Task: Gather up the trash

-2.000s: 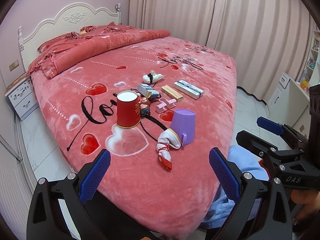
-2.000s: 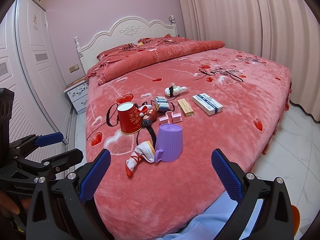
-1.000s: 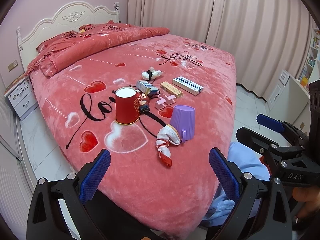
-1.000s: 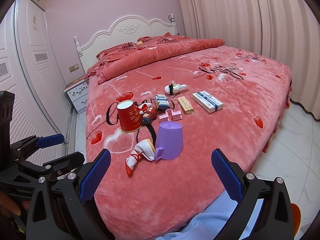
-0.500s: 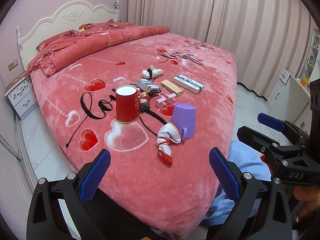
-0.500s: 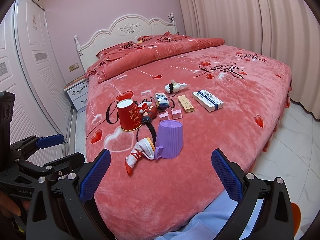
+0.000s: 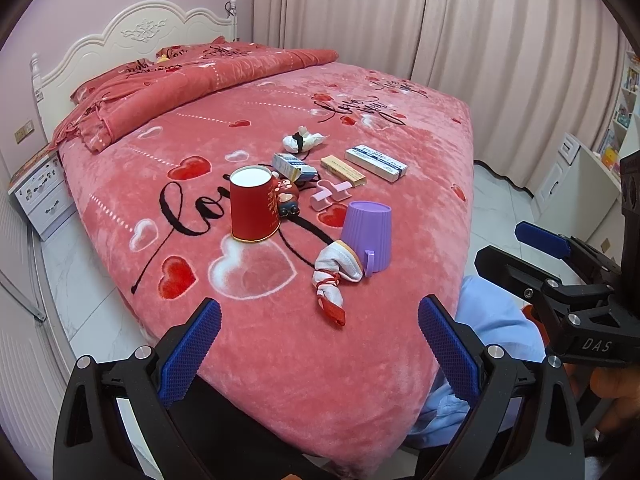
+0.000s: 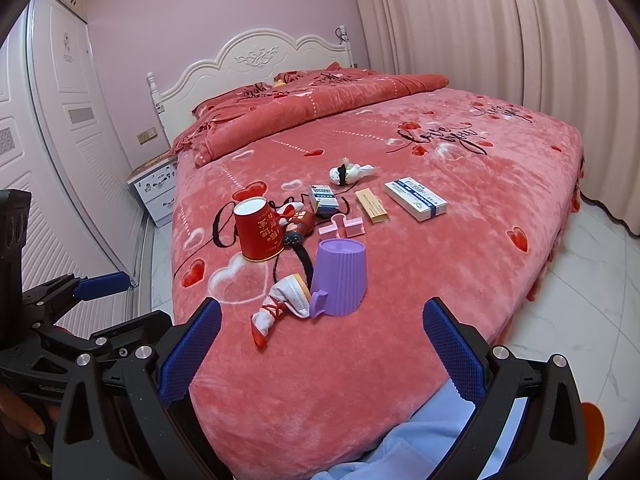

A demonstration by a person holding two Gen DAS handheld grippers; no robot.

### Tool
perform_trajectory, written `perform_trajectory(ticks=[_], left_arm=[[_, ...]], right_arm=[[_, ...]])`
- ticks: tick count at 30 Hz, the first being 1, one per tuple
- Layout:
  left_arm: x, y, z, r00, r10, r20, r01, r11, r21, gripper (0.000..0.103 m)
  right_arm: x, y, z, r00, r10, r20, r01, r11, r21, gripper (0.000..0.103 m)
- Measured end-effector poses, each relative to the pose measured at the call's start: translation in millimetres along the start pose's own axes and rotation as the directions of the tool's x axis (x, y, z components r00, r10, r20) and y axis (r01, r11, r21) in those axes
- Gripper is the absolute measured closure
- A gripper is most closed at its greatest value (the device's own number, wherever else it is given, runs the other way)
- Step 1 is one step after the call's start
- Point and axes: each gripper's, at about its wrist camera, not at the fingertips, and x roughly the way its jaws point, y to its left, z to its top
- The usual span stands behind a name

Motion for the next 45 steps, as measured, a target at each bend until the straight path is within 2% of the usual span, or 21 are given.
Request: perform_trajectory(ticks=[15, 19, 21, 27, 31, 33, 36, 38, 41, 45], left_arm=[[11.8, -0.8, 0.0, 0.999, 0.003, -0.053, 0.000, 0.999, 0.048, 0.006], [16.9, 5.3, 1.3, 0.997, -0.023, -0.069, 0.026, 0.999, 0.037, 0.006], [18.7, 10.0, 3.2, 0.997, -0.035, -0.068, 0.037, 0.999, 0.026, 0.006], [24.9, 23.5, 12.0, 0.999, -0.013, -0.036, 0.013, 1.000, 0.008, 0.006], [34.6, 35.4, 17.8, 0.996, -0.079, -0.047, 0.077, 0.996, -0.032, 0.006], [40.6, 38.7, 19.5, 0.994, -0.090, -0.060, 0.088, 0.995, -0.039, 0.006], [51.8, 37.5, 18.6, 0.991, -0.097, -0.092, 0.095, 0.995, -0.024, 0.006], [59.0, 34.1, 17.1, 0.986, -0.129, -0.109, 0.130, 0.991, 0.000, 0.006], [74.1, 28.4, 15.3, 0.974, -0.172, -0.147, 0.176, 0.984, 0.011, 0.006], [92.6, 20.9, 18.5, 0.955, -0.235, -0.184, 0.240, 0.971, 0.010, 0.006]], right_arm=[[9.5, -3.1, 1.8, 0.999, 0.019, -0.034, -0.019, 1.000, 0.012, 0.005], [14.6, -3.7, 4.4, 0.998, 0.032, -0.048, -0.032, 0.999, 0.000, 0.005], [17.9, -3.5, 6.6, 0.998, 0.041, -0.054, -0.042, 0.999, -0.006, 0.005], [34.4, -5.2, 11.0, 0.992, 0.088, -0.085, -0.090, 0.996, -0.015, 0.005], [44.4, -6.4, 14.4, 0.992, 0.108, -0.070, -0.110, 0.993, -0.033, 0.005], [48.5, -8.4, 16.6, 0.991, 0.118, -0.066, -0.120, 0.992, -0.033, 0.005], [57.9, -13.0, 21.4, 0.985, 0.159, -0.067, -0.161, 0.986, -0.032, 0.005], [63.8, -15.3, 24.3, 0.976, 0.206, -0.069, -0.209, 0.977, -0.043, 0.005], [75.1, -13.1, 25.8, 0.975, 0.199, -0.100, -0.209, 0.972, -0.103, 0.005], [85.4, -25.7, 26.4, 0.954, 0.268, -0.132, -0.271, 0.962, -0.007, 0.005]])
